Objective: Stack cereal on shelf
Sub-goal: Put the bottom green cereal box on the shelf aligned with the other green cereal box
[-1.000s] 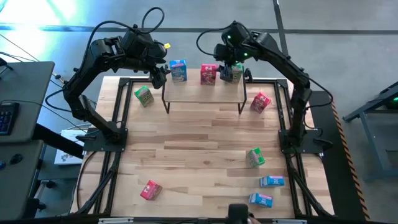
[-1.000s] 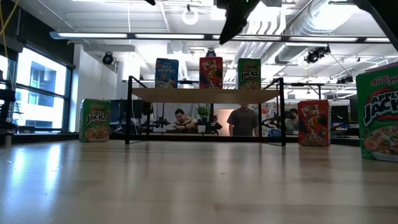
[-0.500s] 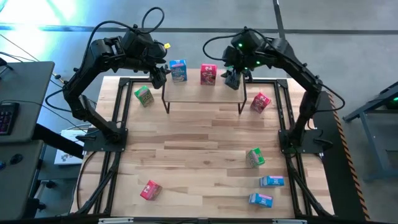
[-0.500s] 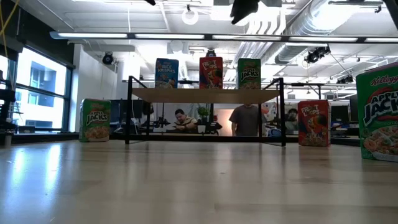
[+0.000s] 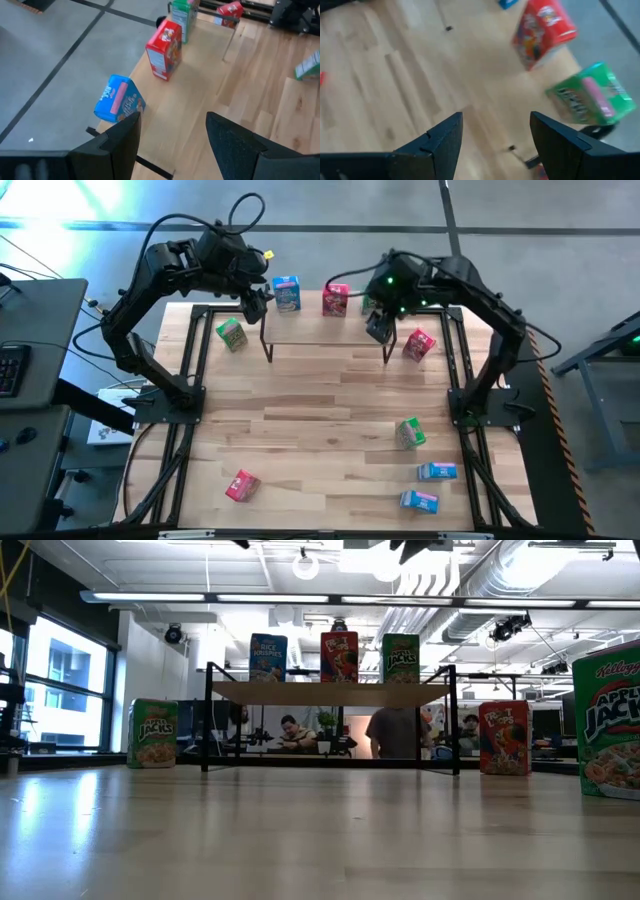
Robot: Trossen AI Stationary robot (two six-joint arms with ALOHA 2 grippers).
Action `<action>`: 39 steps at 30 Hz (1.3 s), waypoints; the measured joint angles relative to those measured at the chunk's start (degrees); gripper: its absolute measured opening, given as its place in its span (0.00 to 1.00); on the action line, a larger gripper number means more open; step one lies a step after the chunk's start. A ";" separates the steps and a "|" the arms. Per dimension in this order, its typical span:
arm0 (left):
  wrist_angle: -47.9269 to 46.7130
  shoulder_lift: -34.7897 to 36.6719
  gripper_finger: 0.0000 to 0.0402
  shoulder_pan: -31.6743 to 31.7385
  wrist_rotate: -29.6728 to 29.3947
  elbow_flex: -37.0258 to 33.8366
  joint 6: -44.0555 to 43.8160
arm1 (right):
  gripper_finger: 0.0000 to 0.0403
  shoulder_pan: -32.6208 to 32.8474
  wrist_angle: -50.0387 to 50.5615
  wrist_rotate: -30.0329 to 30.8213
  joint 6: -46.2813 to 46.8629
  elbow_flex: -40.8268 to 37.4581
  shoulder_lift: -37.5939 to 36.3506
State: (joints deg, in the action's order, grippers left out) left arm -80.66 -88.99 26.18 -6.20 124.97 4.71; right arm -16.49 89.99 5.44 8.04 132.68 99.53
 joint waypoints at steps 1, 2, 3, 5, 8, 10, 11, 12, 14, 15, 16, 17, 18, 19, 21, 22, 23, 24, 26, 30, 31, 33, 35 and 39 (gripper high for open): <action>-0.72 0.00 0.54 -0.16 0.16 0.02 0.00 | 0.56 0.86 0.09 -0.14 0.96 0.00 0.00; -1.61 0.00 0.54 -0.16 0.35 0.00 0.00 | 0.56 1.70 0.03 -0.12 2.36 0.00 0.02; -2.66 0.00 0.54 -0.29 0.70 0.02 0.00 | 0.56 2.55 0.03 0.10 4.04 -0.03 0.02; -5.04 0.00 0.54 -0.72 1.05 0.01 0.02 | 0.56 4.18 0.03 0.20 6.80 -0.25 0.00; -7.20 0.00 0.54 -1.32 1.07 0.00 0.60 | 0.56 6.66 0.03 0.38 10.29 -0.35 0.02; -8.25 0.00 0.54 -1.88 1.09 0.02 0.90 | 0.56 8.31 0.03 0.70 12.92 -0.35 0.02; -8.47 0.00 0.54 -2.15 1.10 0.00 0.90 | 0.56 9.28 0.03 1.32 14.22 -0.35 0.02; -8.61 0.04 0.54 -2.49 1.09 0.00 0.92 | 0.56 10.31 0.03 2.27 15.46 -0.37 0.02; -8.89 0.18 0.54 -2.99 1.16 0.00 0.92 | 0.56 12.43 0.04 4.34 17.92 -0.37 0.02; -9.15 0.26 0.54 -3.40 1.16 0.00 0.92 | 0.56 13.58 0.03 5.24 19.12 -0.37 0.02; -9.40 0.34 0.54 -3.86 1.11 0.00 0.91 | 0.56 14.78 0.03 6.20 20.25 -0.37 0.04; -9.41 0.47 0.54 -4.20 1.13 0.00 0.91 | 0.56 15.98 0.03 7.21 21.31 -0.37 0.04; -9.36 0.65 0.54 -4.50 1.14 0.00 0.85 | 0.56 17.11 0.03 8.25 22.44 -0.37 0.04; -9.38 0.89 0.54 -4.93 1.15 0.00 0.44 | 0.56 18.29 0.03 9.34 23.75 -0.37 0.04; -9.38 1.42 0.54 -5.99 1.14 0.00 0.05 | 0.56 20.58 0.03 11.04 26.62 -0.37 0.04; -9.38 1.72 0.54 -6.47 1.14 0.00 0.04 | 0.56 21.69 0.03 11.64 28.01 -0.37 0.04; -9.38 2.00 0.54 -6.94 1.14 0.00 0.04 | 0.56 22.86 0.03 12.28 29.30 -0.37 0.04; -9.38 2.34 0.54 -7.46 1.14 0.00 0.04 | 0.56 23.99 0.03 12.99 30.61 -0.37 0.04; -9.38 3.06 0.54 -8.50 1.14 0.00 -0.12 | 0.56 26.05 0.03 13.83 33.27 -0.39 0.06; -9.38 4.55 0.54 -10.21 1.11 0.00 -1.09 | 0.56 30.22 0.03 13.99 39.86 -0.39 0.07; -9.36 4.89 0.54 -10.68 1.11 0.00 -1.71 | 0.56 31.33 0.03 14.00 41.48 -0.39 0.07; -9.38 5.66 0.54 -11.45 1.11 0.00 -2.63 | 0.56 33.51 0.03 13.98 44.12 -0.39 0.07; -9.38 6.41 0.54 -12.21 1.12 0.00 -3.33 | 0.56 35.64 0.03 14.03 46.57 -0.39 0.07; -9.36 7.55 0.54 -13.75 1.07 0.00 -6.36 | 0.56 39.83 0.03 16.26 50.38 -0.42 0.10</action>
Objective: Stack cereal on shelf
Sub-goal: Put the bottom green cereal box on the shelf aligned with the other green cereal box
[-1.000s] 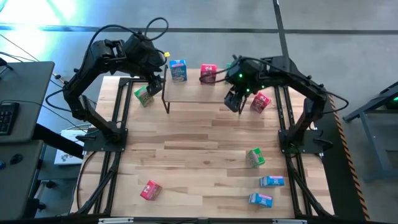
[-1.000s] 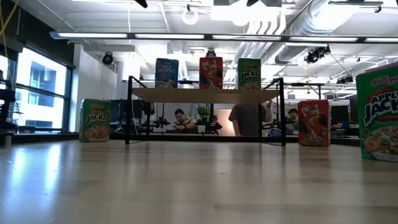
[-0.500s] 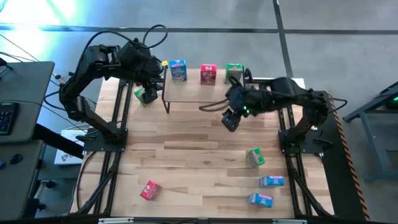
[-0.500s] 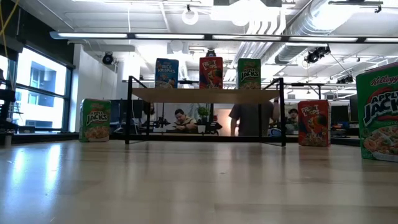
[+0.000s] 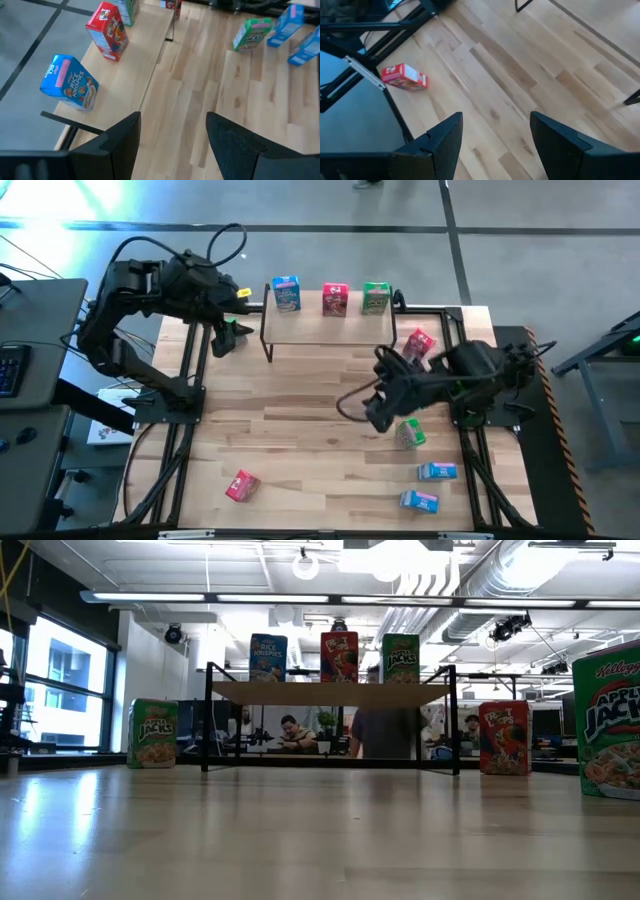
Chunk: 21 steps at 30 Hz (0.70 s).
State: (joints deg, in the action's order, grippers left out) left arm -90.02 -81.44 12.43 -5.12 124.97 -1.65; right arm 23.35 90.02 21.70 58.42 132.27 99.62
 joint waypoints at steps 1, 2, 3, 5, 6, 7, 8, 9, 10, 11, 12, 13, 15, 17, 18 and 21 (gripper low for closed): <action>0.00 0.24 0.54 -0.39 0.00 0.00 -0.92 | 0.56 0.95 0.00 0.61 0.66 0.00 0.04; 0.00 0.56 0.54 -0.82 -0.02 0.00 -1.76 | 0.56 1.86 0.00 0.93 1.26 0.00 0.12; 0.00 0.79 0.54 -1.20 -0.02 0.00 -2.70 | 0.56 2.81 0.00 1.47 1.89 0.00 0.19; -0.02 1.09 0.54 -1.95 0.00 0.00 -4.64 | 0.56 4.55 0.00 1.87 3.20 -0.02 0.32; -0.01 1.20 0.54 -2.30 0.00 0.00 -5.69 | 0.56 5.31 0.00 1.88 3.72 -0.02 0.46; 0.00 1.29 0.54 -2.59 -0.01 0.00 -6.64 | 0.56 6.18 0.00 1.86 4.39 -0.02 0.56; 0.00 1.44 0.54 -2.88 -0.01 0.00 -7.46 | 0.56 7.09 -0.01 1.83 4.73 -0.02 0.64; 0.00 1.59 0.54 -3.10 0.01 0.00 -8.32 | 0.56 7.94 0.00 1.85 5.18 -0.02 0.71; 0.00 1.72 0.54 -3.35 -0.02 0.00 -9.04 | 0.56 8.69 0.00 1.87 5.91 -0.02 0.85; 0.00 1.80 0.54 -3.59 -0.02 0.00 -9.86 | 0.56 9.41 0.00 1.89 6.11 -0.02 0.91; 0.00 1.89 0.54 -3.76 -0.01 0.00 -10.44 | 0.56 10.28 -0.02 1.87 6.32 -0.02 0.99; 0.00 1.90 0.54 -3.96 -0.01 0.00 -11.21 | 0.56 11.01 -0.01 1.88 6.96 -0.02 1.03; 0.00 1.89 0.54 -4.34 -0.02 0.00 -12.79 | 0.56 12.15 -0.01 1.89 7.92 -0.02 1.04; 0.00 1.90 0.54 -4.70 -0.04 0.00 -13.75 | 0.56 13.31 0.00 2.07 8.80 -0.02 1.04; 0.00 1.89 0.54 -4.84 0.00 0.00 -13.79 | 0.56 13.81 0.00 2.11 9.06 -0.02 1.06; 0.00 1.89 0.54 -5.42 -0.02 0.00 -13.84 | 0.56 14.97 0.00 2.11 9.27 -0.03 1.06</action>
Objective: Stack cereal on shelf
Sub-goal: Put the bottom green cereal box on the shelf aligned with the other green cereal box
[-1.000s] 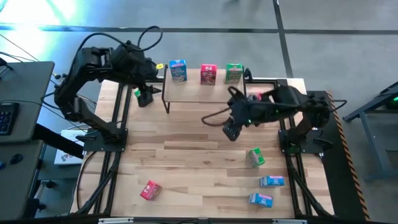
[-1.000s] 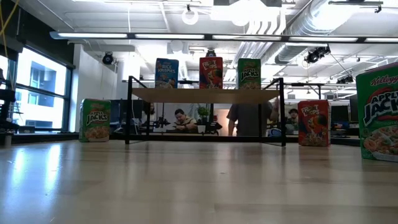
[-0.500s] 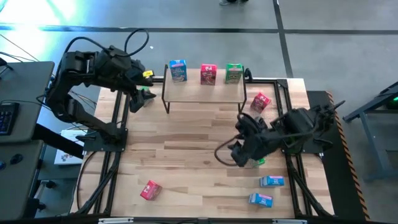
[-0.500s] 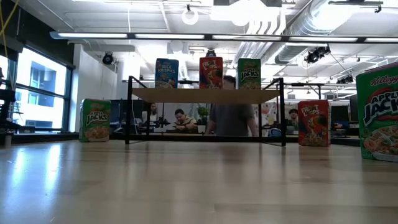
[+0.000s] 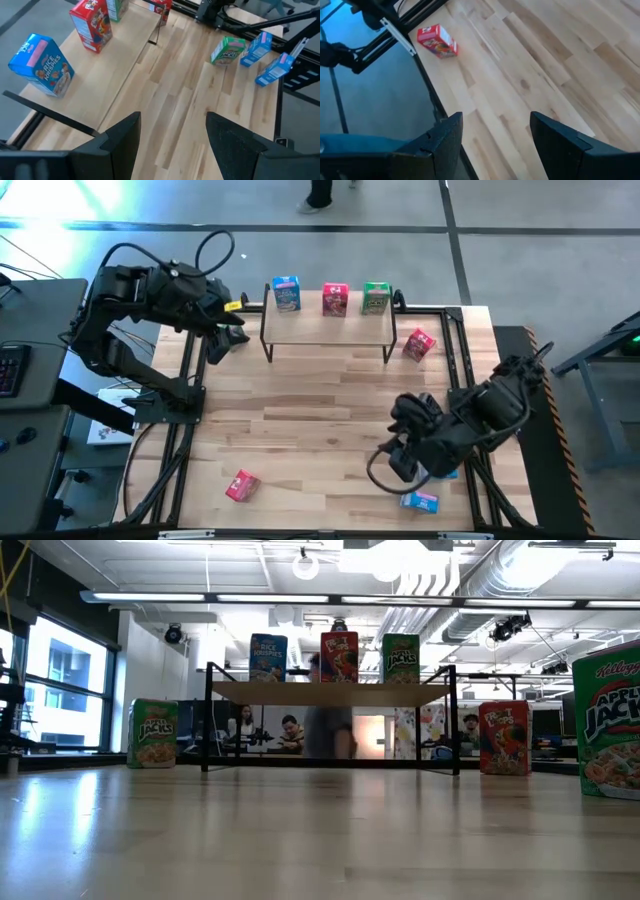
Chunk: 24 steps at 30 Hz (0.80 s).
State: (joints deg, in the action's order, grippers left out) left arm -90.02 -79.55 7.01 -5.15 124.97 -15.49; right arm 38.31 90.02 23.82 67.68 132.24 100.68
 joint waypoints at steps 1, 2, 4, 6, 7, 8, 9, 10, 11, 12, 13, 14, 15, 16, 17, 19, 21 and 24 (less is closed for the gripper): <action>0.00 0.00 0.54 -0.16 0.02 0.00 -0.10 | 0.56 0.29 0.00 0.00 -0.03 0.00 0.00; 0.00 0.00 0.54 -0.33 0.00 0.00 -0.47 | 0.56 0.56 0.00 0.00 -0.03 0.00 0.00; 0.00 0.00 0.54 -0.67 0.00 0.00 -0.98 | 0.56 1.12 0.00 0.02 -0.36 -0.01 0.00; 0.00 0.00 0.54 -1.05 0.00 0.00 -1.47 | 0.56 1.58 0.00 0.06 -0.81 -0.02 0.00; 0.00 0.00 0.54 -1.27 0.02 0.00 -1.98 | 0.56 1.72 0.00 0.04 -1.36 -0.01 0.00; 0.00 0.00 0.54 -1.46 0.01 0.00 -2.40 | 0.56 1.89 -0.15 0.12 -1.85 -0.29 -0.02; 0.00 0.00 0.54 -1.66 0.03 0.00 -2.62 | 0.56 1.97 -0.23 0.17 -1.99 -1.23 -0.22; 0.00 0.00 0.54 -1.90 0.01 0.00 -2.91 | 0.56 2.00 -0.18 0.11 -2.20 -2.86 -0.60; 0.00 0.00 0.54 -2.11 0.02 0.00 -2.93 | 0.56 2.02 -0.11 -0.34 -2.62 -5.04 -1.10; 0.00 0.00 0.54 -2.35 0.02 0.00 -2.96 | 0.56 2.05 -0.02 -1.35 -3.19 -7.43 -1.73; 0.00 0.00 0.54 -2.54 0.02 0.00 -2.97 | 0.56 2.20 0.02 -2.36 -3.27 -9.84 -2.45; 0.00 0.00 0.54 -2.75 0.02 0.00 -3.01 | 0.56 2.29 0.01 -2.93 -3.17 -12.13 -3.25; 0.00 -0.02 0.54 -2.89 0.03 0.00 -3.03 | 0.56 2.31 -0.02 -3.00 -2.99 -14.37 -4.05; 0.00 -0.04 0.54 -3.03 0.02 0.00 -3.07 | 0.56 2.33 0.04 -3.11 -2.66 -16.57 -4.96; 0.00 -0.04 0.54 -3.08 0.02 0.00 -3.36 | 0.56 2.37 0.04 -3.34 -2.07 -18.64 -5.83; 0.00 -0.04 0.54 -3.08 0.02 0.00 -4.14 | 0.56 2.37 -0.02 -3.91 -0.91 -22.82 -7.78; 0.00 -0.04 0.54 -3.06 0.02 0.00 -5.12 | 0.56 2.37 -0.02 -4.35 1.22 -26.91 -10.12; 0.00 -0.04 0.54 -3.06 0.00 0.00 -5.46 | 0.56 2.35 0.00 -4.52 6.16 -33.09 -13.89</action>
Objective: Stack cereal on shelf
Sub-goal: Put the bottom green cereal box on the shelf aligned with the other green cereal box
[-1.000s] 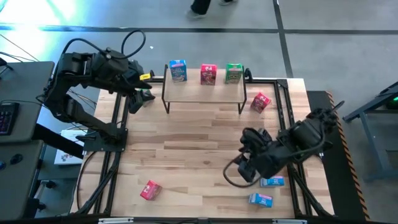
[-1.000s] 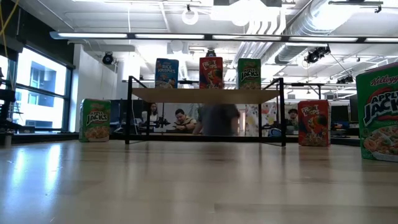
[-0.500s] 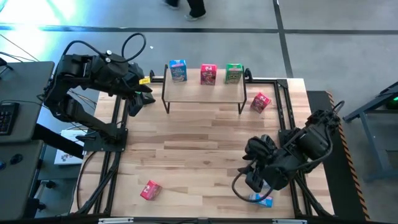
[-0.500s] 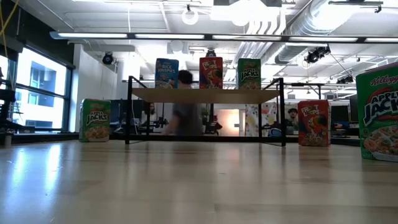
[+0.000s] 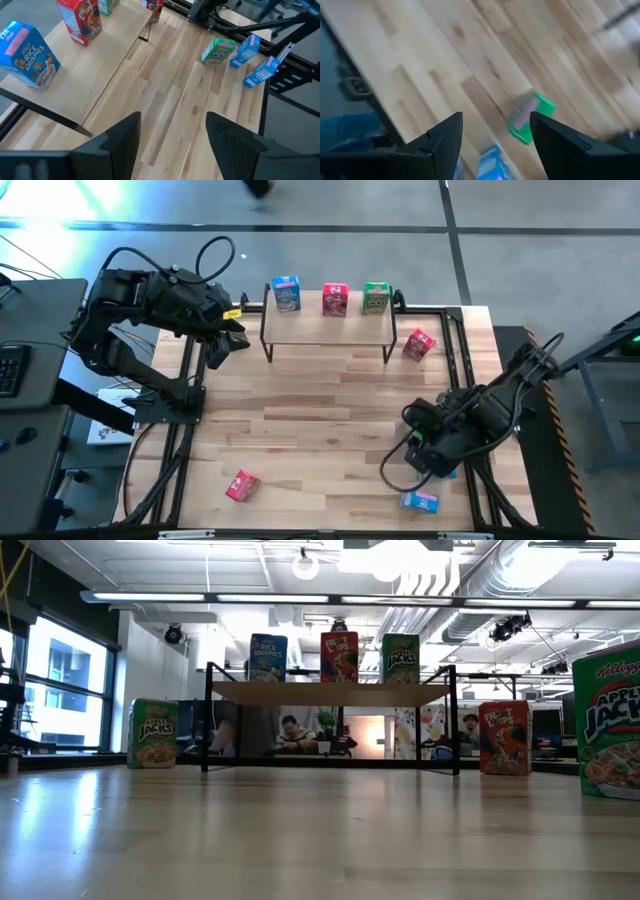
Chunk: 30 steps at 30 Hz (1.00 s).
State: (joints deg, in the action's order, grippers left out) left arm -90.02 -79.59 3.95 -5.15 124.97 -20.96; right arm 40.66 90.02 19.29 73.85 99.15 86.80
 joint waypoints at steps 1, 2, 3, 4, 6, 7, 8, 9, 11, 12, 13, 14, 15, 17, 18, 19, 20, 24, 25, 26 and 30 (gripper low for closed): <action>0.00 0.00 0.54 0.00 0.00 0.00 0.01 | 0.56 0.00 0.02 -0.26 2.09 -1.97 -1.20; 0.00 0.00 0.54 0.00 0.00 0.00 0.00 | 0.56 0.00 -0.02 -0.51 4.27 -3.95 -2.41; 0.00 0.00 0.54 0.00 0.00 0.00 -0.02 | 0.56 0.00 0.03 -1.01 6.23 -5.77 -3.58; 0.00 -0.08 0.54 0.00 0.00 0.00 -0.02 | 0.56 0.00 0.02 -1.53 8.04 -7.46 -4.63; 0.00 -0.43 0.54 0.00 0.00 0.00 0.01 | 0.56 0.00 -0.01 -3.13 10.97 -10.75 -6.37; 0.03 -0.58 0.54 0.00 -0.05 -0.05 0.01 | 0.56 0.00 -0.06 -4.06 12.04 -12.25 -6.99; 0.02 -0.72 0.54 0.00 -0.12 -0.07 0.01 | 0.56 0.00 -0.23 -4.99 13.16 -13.72 -7.68; 0.02 -0.92 0.54 0.00 -0.16 -0.07 0.03 | 0.56 0.00 -0.35 -5.82 14.03 -15.03 -8.26; 0.02 -1.14 0.54 0.01 -0.23 -0.07 0.03 | 0.56 0.00 -0.56 -7.46 15.00 -17.15 -9.02; 0.02 -1.23 0.54 0.02 -0.24 -0.07 0.03 | 0.56 0.00 -1.08 -8.23 15.19 -17.99 -9.21; 0.02 -1.31 0.54 0.02 -0.24 -0.07 0.03 | 0.56 0.00 -1.63 -8.71 15.26 -18.67 -9.29; 0.02 -1.45 0.54 0.00 -0.24 -0.04 0.03 | 0.56 0.00 -1.95 -8.84 15.27 -19.17 -9.30; 0.02 -1.47 0.54 0.02 -0.24 -0.04 0.03 | 0.56 0.00 -2.35 -8.82 15.26 -19.62 -9.30; 0.02 -1.66 0.54 0.02 -0.26 -0.04 0.03 | 0.56 -0.03 -3.33 -8.83 15.28 -20.43 -9.32; 0.02 -1.66 0.54 0.02 -0.26 -0.04 0.05 | 0.56 -0.15 -3.86 -8.82 15.28 -20.97 -9.32; 0.02 -1.65 0.54 0.02 -0.25 -0.04 0.05 | 0.56 -0.15 -4.52 -8.83 15.30 -21.59 -9.32; 0.02 -1.58 0.54 0.02 -0.26 -0.04 0.05 | 0.56 -0.15 -5.12 -8.83 15.62 -22.18 -9.32; 0.02 -1.57 0.54 0.02 -0.26 -0.04 0.05 | 0.56 -0.15 -8.10 -9.32 17.58 -24.95 -9.32; 0.02 -1.57 0.54 0.02 -0.26 -0.04 0.07 | 0.56 -0.15 -8.66 -9.32 18.26 -25.59 -9.32; 0.00 -1.57 0.54 0.02 -0.26 -0.04 0.07 | 0.56 -0.15 -8.97 -9.29 18.92 -26.16 -9.32; 0.00 -1.57 0.54 0.04 -0.31 -0.04 0.18 | 0.56 -0.15 -10.10 -9.45 20.69 -27.54 -9.30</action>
State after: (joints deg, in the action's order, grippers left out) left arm -90.01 -81.17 3.99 -5.46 124.92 -20.78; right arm 40.51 79.92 9.85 94.53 71.61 77.49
